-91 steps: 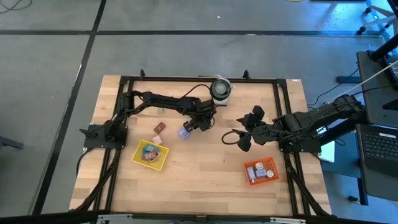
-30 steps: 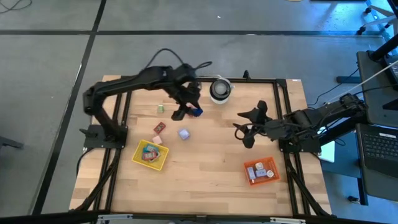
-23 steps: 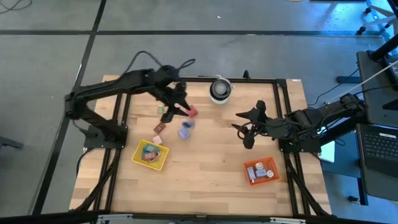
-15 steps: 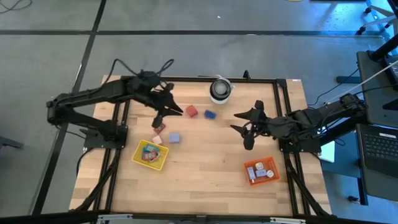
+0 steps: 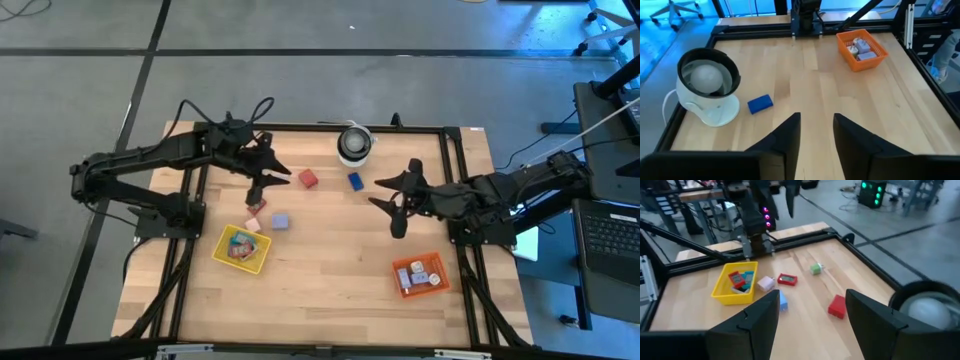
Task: Pick & Place Office items
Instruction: Put the blue digital timer into the yellow bin
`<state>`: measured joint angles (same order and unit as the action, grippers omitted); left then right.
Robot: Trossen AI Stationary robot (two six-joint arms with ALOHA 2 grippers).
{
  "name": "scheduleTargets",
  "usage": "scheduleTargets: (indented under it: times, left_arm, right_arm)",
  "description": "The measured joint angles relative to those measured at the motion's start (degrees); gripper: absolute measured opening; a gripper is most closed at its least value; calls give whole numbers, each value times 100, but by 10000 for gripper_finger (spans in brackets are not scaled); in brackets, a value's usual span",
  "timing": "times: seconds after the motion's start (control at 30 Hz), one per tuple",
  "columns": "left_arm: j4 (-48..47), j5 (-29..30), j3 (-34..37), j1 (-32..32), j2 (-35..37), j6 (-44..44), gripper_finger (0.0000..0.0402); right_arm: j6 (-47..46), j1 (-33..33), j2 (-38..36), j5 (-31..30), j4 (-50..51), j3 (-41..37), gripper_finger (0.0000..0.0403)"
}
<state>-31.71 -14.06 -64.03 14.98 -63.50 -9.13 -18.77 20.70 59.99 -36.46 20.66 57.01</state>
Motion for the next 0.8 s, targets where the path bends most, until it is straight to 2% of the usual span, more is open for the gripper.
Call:
scheduleTargets:
  times: [0.2,0.37,0.5,0.63,0.8]
  left_arm:
    - [159,-55,0,0,0,-48,137]
    - [408,426,0,0,37,31,159]
    - [580,998,0,-50,52,132,177]
    - [751,1573,0,-104,67,213,190]
    - [833,2569,0,-106,88,389,203]
  right_arm:
    - [-364,-208,-1,-62,187,0,229]
    - [-728,-325,1,-331,616,0,229]
    - [-1349,-532,99,-774,1278,0,229]
    - [-1532,-716,350,-811,1387,0,229]
    - [-1534,-999,817,-768,1502,0,229]
